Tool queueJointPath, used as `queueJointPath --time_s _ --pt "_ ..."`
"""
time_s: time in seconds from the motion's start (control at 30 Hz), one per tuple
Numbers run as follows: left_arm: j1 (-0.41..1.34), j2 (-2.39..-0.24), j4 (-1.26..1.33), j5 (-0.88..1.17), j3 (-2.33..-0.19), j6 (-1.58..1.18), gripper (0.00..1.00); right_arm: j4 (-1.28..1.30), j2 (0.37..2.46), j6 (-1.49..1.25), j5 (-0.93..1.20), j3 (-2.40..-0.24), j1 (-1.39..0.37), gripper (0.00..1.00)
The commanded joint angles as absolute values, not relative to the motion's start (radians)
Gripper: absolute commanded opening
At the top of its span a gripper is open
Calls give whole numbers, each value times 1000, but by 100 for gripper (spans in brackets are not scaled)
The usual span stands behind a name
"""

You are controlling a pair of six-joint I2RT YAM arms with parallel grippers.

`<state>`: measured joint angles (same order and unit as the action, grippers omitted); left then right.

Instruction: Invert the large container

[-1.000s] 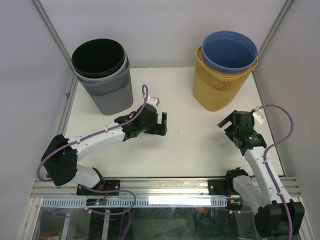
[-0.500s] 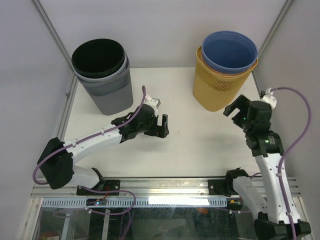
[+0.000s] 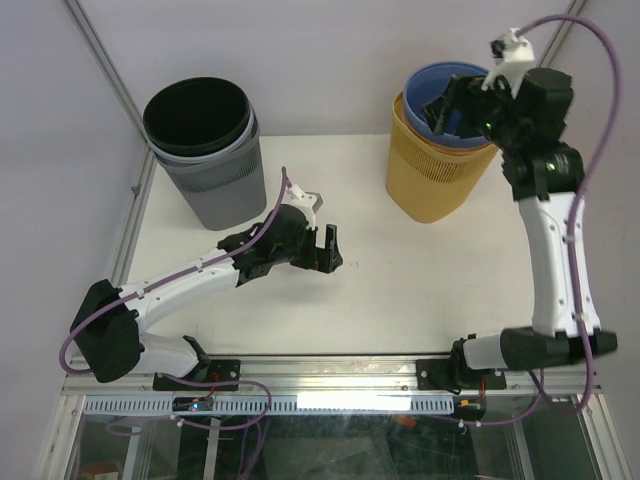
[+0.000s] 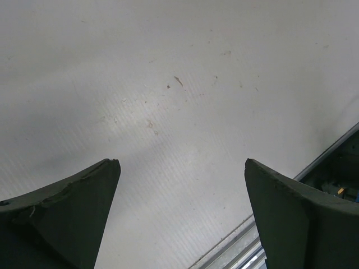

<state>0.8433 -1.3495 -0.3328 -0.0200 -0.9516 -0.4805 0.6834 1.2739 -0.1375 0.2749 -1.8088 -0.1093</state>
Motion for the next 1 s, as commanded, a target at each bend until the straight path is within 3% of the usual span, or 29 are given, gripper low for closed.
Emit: queueJointPath --time_s 0.0,0.1,0.3,0.83,0.97 --pt "845 -1265 -273 -49 -934 -520 99 656 1444 60 386 -1895 -128 86" --pt "847 -1214 -261 -71 -901 -529 99 611 1522 117 320 -1940 -132 86" --pt "848 -1147 -262 -92 -863 -532 99 854 1756 220 307 -2225 -156 82" --pt "847 -1114 -263 -71 -827 -547 99 904 1784 336 120 -2172 -232 42" --pt "848 -1113 -263 -66 -825 -550 99 905 1789 361 82 -2145 -243 45"
